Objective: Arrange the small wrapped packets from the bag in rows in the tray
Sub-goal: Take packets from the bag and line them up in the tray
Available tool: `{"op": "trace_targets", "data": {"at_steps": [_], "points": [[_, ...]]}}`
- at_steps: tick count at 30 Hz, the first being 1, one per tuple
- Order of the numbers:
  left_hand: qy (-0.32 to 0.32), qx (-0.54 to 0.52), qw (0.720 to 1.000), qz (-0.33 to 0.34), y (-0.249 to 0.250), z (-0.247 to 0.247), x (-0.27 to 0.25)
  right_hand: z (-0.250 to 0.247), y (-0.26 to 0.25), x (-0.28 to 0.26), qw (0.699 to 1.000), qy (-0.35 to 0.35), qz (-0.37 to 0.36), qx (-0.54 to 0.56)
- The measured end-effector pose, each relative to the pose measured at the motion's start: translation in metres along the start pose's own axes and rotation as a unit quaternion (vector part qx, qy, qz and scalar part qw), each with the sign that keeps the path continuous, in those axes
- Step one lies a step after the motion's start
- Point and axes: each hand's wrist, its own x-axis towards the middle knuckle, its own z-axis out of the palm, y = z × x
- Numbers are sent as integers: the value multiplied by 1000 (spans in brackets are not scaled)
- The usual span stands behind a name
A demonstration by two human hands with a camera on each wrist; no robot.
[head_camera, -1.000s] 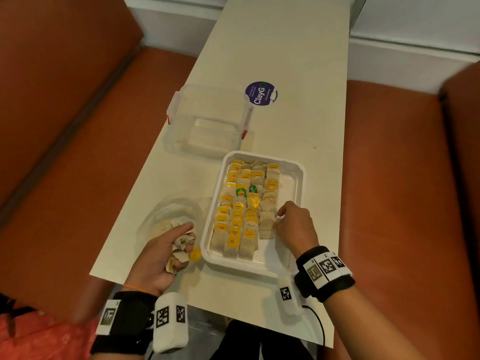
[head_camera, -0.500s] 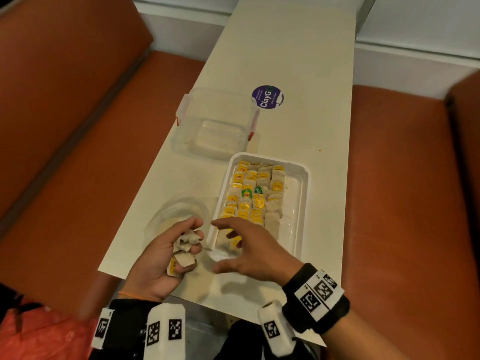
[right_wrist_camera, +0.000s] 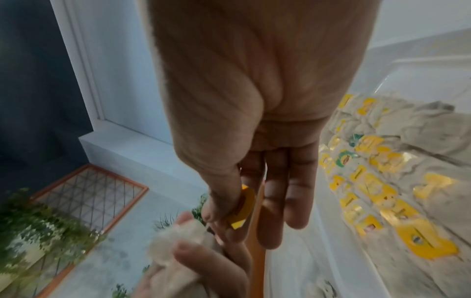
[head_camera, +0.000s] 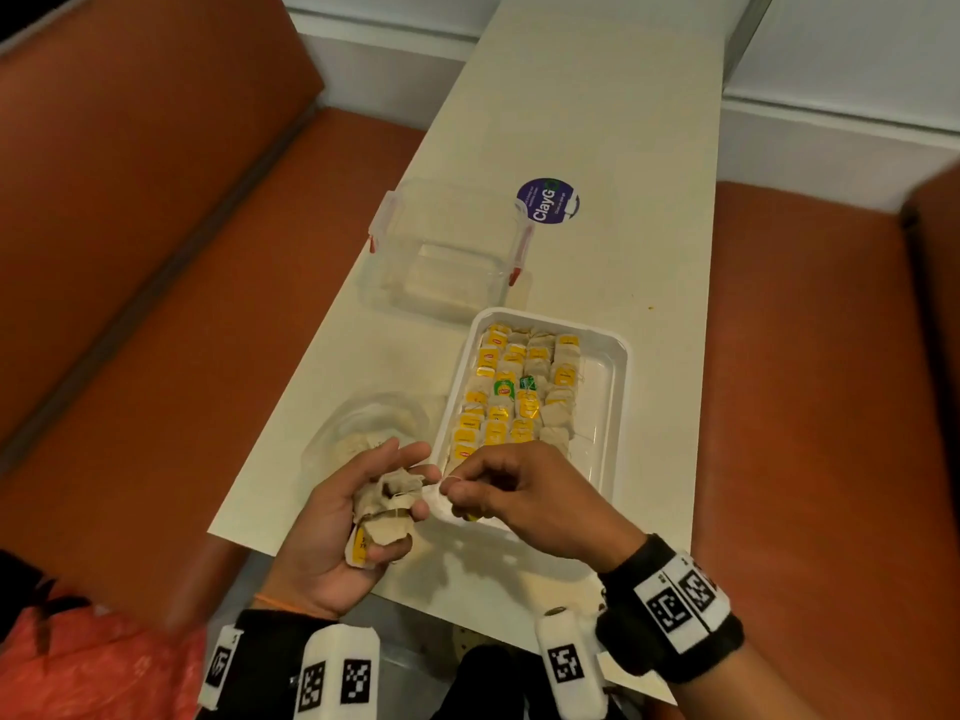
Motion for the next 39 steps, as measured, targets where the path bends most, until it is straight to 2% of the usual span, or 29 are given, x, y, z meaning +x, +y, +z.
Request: {"op": "trace_targets", "data": {"at_steps": [7,16,24,29,35,39], "points": [[6,-31,999,-34,-28,4,10,-17,-30,-14,1000,17,-23,5],[-24,-42,996,-71,-45,3,34,-35,-58,-21,998,-10,-54,2],[3,-30,997,-75,-50,9,37,-38,-64,-21,996,-9,-62,59],[-55,-2,997,-62,-53,5,38,-40,-68,-20,995,5,-69,77],[-193,47,980,-4,-53,6,33,-47,-69,-20,993,34,-63,91],[-188,90,978,2,-54,23,34,-49,-70,-22,993,40,-58,97]]}}
